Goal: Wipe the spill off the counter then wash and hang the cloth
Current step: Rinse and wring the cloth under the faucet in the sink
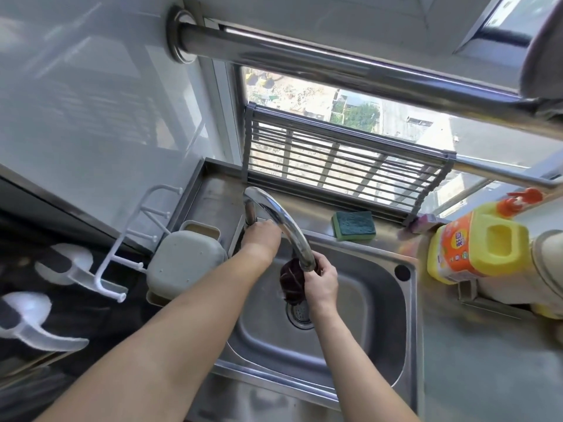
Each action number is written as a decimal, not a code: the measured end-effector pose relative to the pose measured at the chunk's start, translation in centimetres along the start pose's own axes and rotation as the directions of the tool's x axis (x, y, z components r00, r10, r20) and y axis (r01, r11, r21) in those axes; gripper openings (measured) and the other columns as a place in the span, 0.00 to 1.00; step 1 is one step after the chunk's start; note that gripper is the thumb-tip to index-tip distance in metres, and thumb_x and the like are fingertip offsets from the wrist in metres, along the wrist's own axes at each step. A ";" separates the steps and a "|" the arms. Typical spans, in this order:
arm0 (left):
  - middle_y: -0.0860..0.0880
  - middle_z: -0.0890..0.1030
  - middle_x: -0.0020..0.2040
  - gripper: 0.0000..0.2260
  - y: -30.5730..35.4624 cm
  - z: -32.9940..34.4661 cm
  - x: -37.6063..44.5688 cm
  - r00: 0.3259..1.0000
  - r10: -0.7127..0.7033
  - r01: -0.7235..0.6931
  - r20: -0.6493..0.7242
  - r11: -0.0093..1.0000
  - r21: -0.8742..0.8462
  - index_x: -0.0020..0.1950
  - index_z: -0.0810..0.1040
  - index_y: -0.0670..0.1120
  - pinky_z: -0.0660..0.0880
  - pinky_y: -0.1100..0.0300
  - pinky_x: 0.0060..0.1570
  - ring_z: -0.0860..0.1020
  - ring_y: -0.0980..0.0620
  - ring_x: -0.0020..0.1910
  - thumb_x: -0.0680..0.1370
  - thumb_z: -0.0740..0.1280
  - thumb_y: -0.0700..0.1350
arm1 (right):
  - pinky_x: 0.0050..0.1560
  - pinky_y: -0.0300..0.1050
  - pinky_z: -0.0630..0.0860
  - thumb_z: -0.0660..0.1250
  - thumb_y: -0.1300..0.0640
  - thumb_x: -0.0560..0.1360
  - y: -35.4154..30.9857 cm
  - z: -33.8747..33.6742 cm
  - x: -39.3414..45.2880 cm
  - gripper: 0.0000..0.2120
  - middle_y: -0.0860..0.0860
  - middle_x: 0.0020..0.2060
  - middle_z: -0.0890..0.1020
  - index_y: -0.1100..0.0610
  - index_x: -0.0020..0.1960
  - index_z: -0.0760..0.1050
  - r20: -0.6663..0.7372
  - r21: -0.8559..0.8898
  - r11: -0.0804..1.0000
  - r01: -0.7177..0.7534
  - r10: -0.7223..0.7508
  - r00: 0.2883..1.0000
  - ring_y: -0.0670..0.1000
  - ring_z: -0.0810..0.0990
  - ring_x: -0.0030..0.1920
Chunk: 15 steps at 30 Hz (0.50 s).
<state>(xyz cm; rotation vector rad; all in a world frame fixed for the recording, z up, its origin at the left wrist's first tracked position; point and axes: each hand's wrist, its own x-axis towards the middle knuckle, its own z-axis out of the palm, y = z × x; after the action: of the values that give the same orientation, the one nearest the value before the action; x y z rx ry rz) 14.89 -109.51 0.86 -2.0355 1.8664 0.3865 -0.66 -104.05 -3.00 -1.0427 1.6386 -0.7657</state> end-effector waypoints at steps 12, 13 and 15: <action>0.41 0.80 0.62 0.14 0.1 0.6 -1.1 0.993 0.091 -0.086 -0.073 0.994 0.071 0.63 0.78 0.38 0.79 0.51 0.57 0.81 0.41 0.61 0.81 0.59 0.31 | 0.54 0.44 0.79 0.71 0.53 0.71 -0.3 -0.3 -0.2 0.11 0.51 0.50 0.86 0.46 0.53 0.83 0.036 0.018 1.000 -0.015 0.014 0.999 0.47 0.84 0.49; 0.40 0.79 0.63 0.14 0.0 0.6 -0.9 0.990 0.111 -0.103 -0.090 0.991 0.084 0.64 0.78 0.38 0.78 0.52 0.58 0.80 0.42 0.62 0.81 0.59 0.32 | 0.57 0.47 0.80 0.71 0.51 0.70 -0.2 -0.2 -0.2 0.12 0.51 0.50 0.85 0.45 0.53 0.83 0.036 0.013 1.000 -0.010 0.010 0.999 0.48 0.84 0.50; 0.39 0.78 0.65 0.15 -0.2 0.9 -0.6 0.982 0.158 -0.148 -0.105 0.984 0.094 0.67 0.76 0.37 0.76 0.52 0.61 0.79 0.42 0.64 0.82 0.59 0.32 | 0.60 0.54 0.80 0.70 0.49 0.69 0.2 -0.2 0.0 0.13 0.49 0.49 0.86 0.43 0.54 0.82 0.044 0.003 1.000 -0.009 0.008 0.999 0.50 0.84 0.52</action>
<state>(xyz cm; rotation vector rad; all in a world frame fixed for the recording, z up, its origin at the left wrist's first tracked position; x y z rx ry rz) 15.11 -108.58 0.32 -1.8994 2.0772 0.2311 -0.90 -103.97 -3.10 -1.0426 1.6029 -0.7347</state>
